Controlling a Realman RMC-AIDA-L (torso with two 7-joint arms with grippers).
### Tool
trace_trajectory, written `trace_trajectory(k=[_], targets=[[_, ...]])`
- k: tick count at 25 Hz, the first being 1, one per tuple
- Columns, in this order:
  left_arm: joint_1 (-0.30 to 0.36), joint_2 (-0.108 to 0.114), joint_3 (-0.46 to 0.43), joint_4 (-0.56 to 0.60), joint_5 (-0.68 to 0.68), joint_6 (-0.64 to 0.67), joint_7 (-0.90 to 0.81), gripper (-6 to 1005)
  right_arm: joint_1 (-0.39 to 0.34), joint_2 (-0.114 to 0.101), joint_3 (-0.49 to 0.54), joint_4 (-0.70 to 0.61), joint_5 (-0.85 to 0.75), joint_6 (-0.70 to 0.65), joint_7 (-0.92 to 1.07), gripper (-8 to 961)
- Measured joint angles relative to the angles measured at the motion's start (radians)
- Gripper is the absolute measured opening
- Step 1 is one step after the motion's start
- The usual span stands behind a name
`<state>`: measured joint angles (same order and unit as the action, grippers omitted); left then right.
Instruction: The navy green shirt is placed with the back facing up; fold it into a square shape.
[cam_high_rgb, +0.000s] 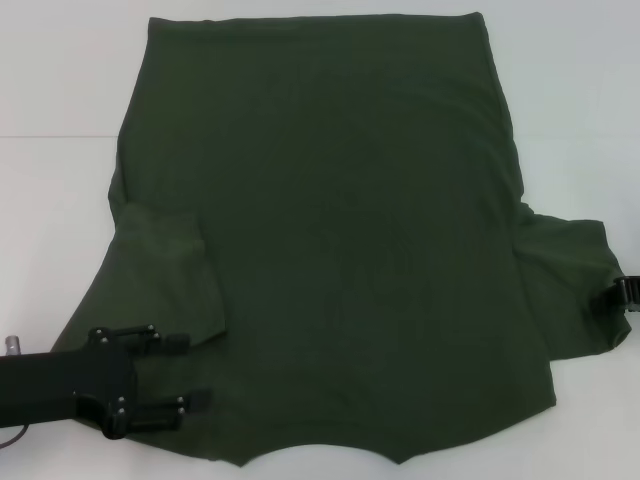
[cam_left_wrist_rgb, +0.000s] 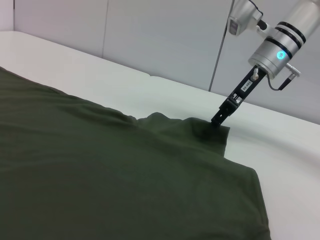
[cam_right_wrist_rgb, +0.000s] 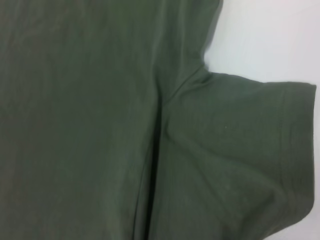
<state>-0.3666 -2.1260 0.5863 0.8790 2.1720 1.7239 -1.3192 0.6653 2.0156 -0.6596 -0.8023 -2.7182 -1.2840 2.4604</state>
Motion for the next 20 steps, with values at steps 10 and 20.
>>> trace_trajectory(k=[10, 20], targets=[[0.0, 0.0, 0.003, 0.0, 0.0, 0.0, 0.0, 752, -0.003, 0.0, 0.0, -0.005, 0.0, 0.0, -0.004, 89], [0.0, 0.003, -0.002, 0.0, 0.0, 0.005, -0.001, 753, -0.009, -0.016, 0.02, -0.026, 0.007, -0.009, -0.008, 25]])
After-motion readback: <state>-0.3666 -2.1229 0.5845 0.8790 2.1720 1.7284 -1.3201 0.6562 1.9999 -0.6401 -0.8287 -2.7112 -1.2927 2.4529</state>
